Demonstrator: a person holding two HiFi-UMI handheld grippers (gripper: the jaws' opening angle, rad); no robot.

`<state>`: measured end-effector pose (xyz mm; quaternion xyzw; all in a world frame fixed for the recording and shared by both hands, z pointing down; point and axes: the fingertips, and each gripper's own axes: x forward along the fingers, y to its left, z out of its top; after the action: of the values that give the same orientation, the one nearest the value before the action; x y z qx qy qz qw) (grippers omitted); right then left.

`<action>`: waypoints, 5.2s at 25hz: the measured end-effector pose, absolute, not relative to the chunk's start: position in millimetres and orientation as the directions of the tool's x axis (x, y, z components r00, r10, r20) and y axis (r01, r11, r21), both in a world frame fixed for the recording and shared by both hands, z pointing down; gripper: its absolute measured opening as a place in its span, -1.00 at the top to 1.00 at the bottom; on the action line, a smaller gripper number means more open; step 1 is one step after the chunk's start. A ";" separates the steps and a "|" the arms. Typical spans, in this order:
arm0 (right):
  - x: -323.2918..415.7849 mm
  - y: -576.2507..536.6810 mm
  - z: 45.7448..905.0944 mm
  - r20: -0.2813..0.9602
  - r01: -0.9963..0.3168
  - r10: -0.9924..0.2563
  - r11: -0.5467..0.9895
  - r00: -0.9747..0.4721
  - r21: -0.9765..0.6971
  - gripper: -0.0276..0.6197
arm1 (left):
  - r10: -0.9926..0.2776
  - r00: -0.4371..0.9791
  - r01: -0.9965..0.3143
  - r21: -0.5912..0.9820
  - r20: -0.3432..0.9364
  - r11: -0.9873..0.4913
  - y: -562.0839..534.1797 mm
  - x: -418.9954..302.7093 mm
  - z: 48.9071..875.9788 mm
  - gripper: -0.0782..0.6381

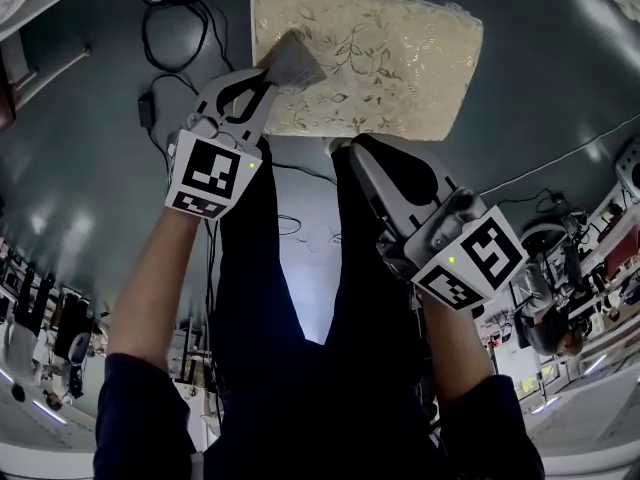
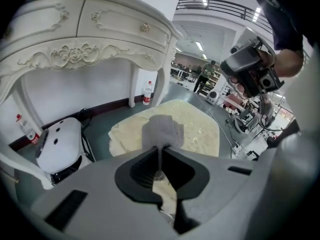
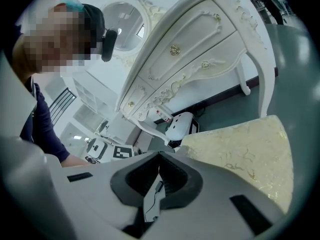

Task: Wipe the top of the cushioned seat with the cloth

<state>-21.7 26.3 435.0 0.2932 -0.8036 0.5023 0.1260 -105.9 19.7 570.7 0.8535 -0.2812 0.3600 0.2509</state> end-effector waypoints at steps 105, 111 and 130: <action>228.1 84.1 475.5 0.543 -0.669 -0.532 0.059 -0.649 -0.741 0.83 | 0.017 0.674 -0.361 0.350 0.738 -0.864 112.4 171.7 592.6 0.71; 241.7 80.1 478.0 0.554 -0.678 -0.538 0.046 -0.636 -0.734 0.83 | 0.023 0.687 -0.358 0.366 0.726 -0.859 108.2 187.6 588.2 0.71; 172.4 -5.1 354.3 0.462 -0.696 -0.596 0.244 -0.657 -0.675 0.83 | -0.227 0.723 -0.471 0.224 0.652 -0.853 -6.7 113.2 423.3 0.71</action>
<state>172.4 -5.1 354.3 0.4106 -0.7868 0.4575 0.0545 113.2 -6.7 423.3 0.9083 -0.1921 0.3188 0.1907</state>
